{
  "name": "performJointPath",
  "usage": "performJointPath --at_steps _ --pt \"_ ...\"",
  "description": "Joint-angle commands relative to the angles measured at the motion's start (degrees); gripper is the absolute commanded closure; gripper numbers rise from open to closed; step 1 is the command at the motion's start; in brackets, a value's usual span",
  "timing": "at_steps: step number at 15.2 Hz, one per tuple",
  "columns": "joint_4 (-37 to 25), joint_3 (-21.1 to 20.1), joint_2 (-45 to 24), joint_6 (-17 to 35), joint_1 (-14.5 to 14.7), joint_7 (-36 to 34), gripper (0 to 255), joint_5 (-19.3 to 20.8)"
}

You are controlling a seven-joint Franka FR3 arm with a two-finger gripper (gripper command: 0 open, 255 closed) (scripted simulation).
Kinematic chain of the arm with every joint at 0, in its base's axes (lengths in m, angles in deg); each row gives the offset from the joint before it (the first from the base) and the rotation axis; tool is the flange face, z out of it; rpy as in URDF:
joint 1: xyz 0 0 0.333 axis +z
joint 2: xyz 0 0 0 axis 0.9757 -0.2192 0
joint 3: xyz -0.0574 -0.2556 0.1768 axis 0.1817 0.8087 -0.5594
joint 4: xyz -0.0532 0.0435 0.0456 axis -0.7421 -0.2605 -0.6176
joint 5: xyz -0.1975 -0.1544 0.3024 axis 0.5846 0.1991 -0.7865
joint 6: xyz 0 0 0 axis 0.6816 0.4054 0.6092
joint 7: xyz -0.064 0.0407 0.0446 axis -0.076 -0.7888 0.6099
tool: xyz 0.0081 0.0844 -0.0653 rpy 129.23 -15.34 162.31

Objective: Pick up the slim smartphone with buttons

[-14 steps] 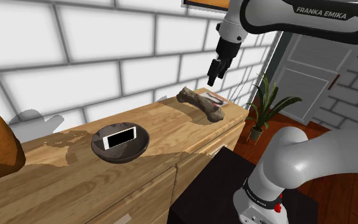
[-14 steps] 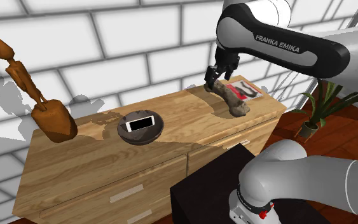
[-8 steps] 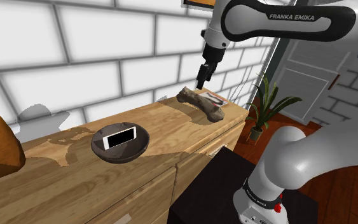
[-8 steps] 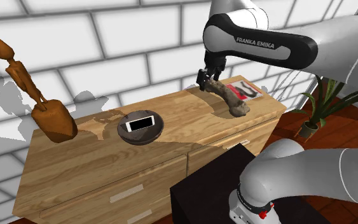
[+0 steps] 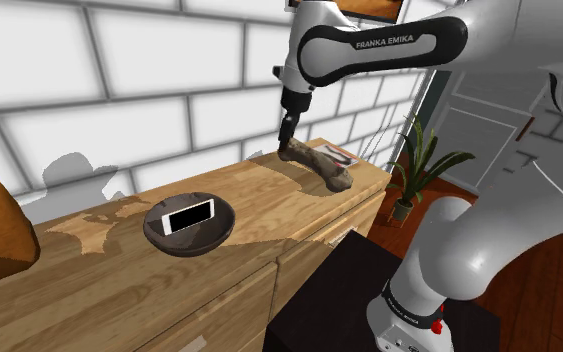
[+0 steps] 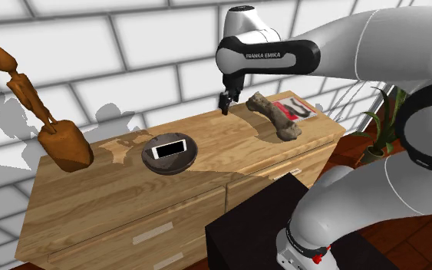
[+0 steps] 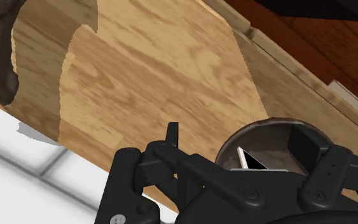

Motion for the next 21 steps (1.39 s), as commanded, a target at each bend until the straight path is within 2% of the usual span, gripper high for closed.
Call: performJointPath --at_steps 1,10,21 --pt "-2.0 0.5 -4.3 2.0 1.2 3.3 0 -0.5" --pt "-10.6 -0.4 -21.6 8.9 5.7 16.2 0 -3.6" --pt "-23.3 -5.1 -40.8 13.0 9.1 29.5 0 -5.2"
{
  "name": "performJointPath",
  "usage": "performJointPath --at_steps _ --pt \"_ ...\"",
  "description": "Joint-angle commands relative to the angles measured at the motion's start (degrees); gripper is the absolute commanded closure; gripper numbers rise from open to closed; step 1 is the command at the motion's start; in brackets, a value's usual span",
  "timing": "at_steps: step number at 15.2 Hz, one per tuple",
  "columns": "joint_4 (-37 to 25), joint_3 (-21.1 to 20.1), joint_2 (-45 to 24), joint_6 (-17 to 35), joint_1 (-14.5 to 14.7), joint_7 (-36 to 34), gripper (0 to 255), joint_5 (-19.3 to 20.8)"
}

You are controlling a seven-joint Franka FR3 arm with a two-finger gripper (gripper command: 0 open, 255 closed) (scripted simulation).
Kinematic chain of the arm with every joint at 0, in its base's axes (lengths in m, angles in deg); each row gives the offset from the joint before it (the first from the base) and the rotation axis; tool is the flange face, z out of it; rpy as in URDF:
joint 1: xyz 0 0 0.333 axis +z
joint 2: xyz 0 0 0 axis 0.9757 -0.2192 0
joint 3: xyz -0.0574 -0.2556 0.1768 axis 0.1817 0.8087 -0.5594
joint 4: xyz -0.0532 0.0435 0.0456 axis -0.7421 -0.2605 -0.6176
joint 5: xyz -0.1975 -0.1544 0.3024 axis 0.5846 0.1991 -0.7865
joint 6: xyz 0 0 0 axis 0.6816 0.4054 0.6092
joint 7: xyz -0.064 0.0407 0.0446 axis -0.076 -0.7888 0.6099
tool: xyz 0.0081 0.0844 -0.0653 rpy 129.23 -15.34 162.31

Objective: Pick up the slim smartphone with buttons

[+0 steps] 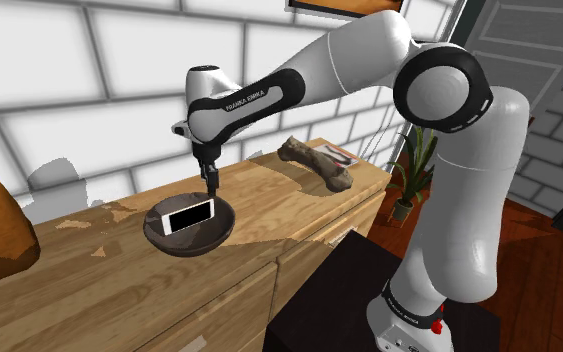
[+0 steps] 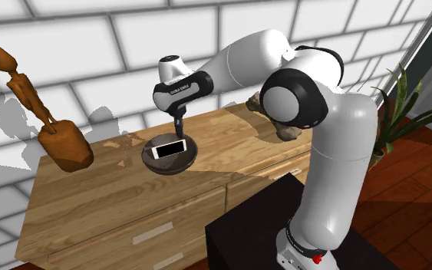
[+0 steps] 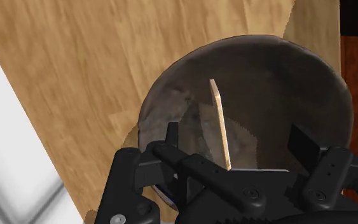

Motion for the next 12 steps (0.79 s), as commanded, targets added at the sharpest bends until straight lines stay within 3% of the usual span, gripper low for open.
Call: performJointPath --at_steps 1,6,12 --pt "-2.7 -1.0 -3.5 0.4 0.5 2.4 0 0.0" --pt "-8.0 -3.2 -10.4 1.1 2.0 6.6 0 0.8" --pt "-6.8 -3.2 -12.9 4.7 2.0 6.6 0 0.9"
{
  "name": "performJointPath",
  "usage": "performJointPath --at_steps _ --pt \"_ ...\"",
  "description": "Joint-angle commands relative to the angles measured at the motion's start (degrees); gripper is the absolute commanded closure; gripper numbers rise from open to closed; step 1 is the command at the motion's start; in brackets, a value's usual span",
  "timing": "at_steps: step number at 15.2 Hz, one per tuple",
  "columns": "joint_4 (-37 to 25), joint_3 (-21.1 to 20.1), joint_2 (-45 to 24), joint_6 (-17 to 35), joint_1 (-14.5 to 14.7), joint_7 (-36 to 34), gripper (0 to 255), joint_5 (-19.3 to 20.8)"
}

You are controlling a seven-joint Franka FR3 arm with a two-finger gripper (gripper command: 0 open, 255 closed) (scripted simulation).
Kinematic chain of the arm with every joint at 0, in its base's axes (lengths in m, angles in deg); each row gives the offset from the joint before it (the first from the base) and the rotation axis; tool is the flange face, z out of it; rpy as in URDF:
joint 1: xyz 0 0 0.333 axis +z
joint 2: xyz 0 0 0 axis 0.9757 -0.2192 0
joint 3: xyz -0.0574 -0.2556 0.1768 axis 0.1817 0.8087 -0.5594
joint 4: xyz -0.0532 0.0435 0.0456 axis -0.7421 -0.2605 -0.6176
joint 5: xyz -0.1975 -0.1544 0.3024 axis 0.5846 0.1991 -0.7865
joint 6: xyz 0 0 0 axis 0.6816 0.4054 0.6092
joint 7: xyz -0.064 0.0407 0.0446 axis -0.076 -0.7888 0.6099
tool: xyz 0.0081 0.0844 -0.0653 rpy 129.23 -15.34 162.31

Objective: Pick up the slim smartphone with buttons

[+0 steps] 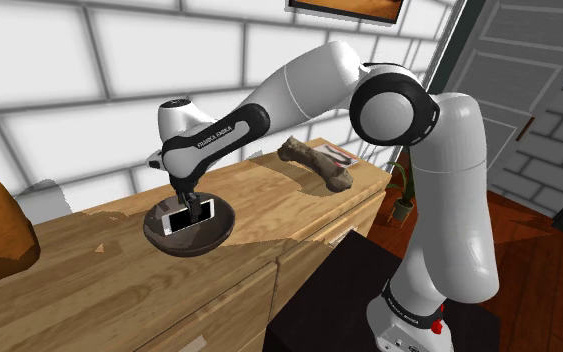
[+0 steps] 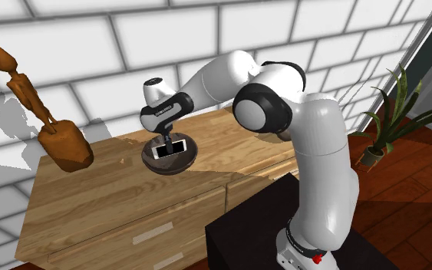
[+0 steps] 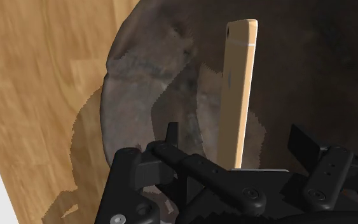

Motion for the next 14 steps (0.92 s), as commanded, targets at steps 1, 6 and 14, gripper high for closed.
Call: performJointPath --at_steps 1,6,14 --pt "0.4 0.0 -1.1 1.6 0.0 0.0 0 0.0" --pt "0.4 0.0 -1.1 1.5 0.0 0.0 255 0.0" --pt "0.3 0.0 -0.7 1.0 0.0 0.0 255 0.0"
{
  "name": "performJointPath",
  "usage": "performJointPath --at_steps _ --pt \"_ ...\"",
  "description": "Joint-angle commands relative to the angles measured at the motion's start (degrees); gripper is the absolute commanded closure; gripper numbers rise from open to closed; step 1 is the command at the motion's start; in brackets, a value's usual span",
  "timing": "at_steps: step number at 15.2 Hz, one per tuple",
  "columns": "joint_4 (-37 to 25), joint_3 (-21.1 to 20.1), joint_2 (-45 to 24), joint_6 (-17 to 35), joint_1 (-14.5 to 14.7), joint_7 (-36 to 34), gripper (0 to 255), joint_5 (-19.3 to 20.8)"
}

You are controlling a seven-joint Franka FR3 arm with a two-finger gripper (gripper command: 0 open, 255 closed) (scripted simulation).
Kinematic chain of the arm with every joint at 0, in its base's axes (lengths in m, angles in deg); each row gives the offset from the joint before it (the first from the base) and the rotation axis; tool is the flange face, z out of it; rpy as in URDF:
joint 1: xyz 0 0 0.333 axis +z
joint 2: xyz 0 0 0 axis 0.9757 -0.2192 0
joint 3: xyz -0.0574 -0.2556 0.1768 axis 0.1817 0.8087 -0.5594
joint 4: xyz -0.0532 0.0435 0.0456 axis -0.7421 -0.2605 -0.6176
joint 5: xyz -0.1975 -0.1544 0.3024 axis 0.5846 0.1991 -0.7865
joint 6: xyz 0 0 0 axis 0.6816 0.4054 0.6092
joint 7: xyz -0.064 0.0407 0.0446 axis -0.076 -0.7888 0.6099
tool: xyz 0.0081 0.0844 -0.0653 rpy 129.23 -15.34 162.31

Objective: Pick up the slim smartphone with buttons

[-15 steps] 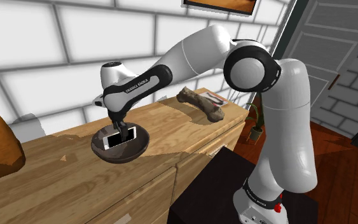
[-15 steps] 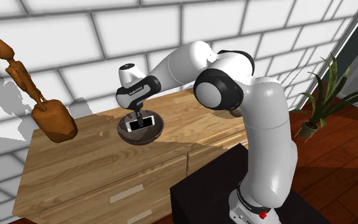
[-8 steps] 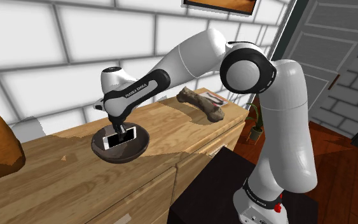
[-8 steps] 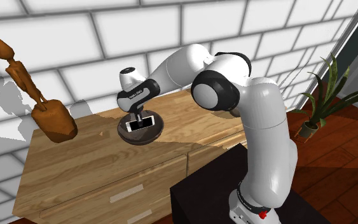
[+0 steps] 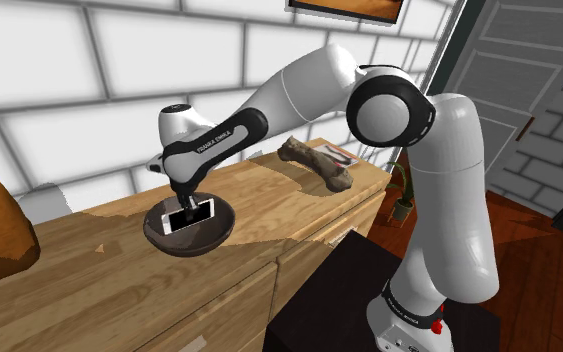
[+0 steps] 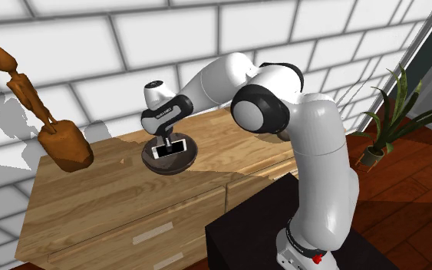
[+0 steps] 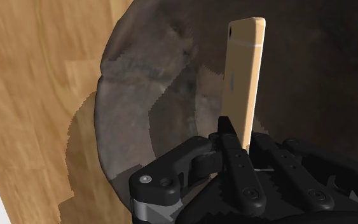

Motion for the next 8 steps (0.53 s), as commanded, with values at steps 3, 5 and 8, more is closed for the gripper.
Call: performJointPath --at_steps 3,5,8 --pt "-0.6 0.0 1.5 -2.1 0.0 0.0 255 0.0" --pt "-1.0 0.0 2.3 -3.3 0.0 0.0 255 0.0" --pt "-1.7 0.0 3.5 -5.1 0.0 0.1 255 -0.1"
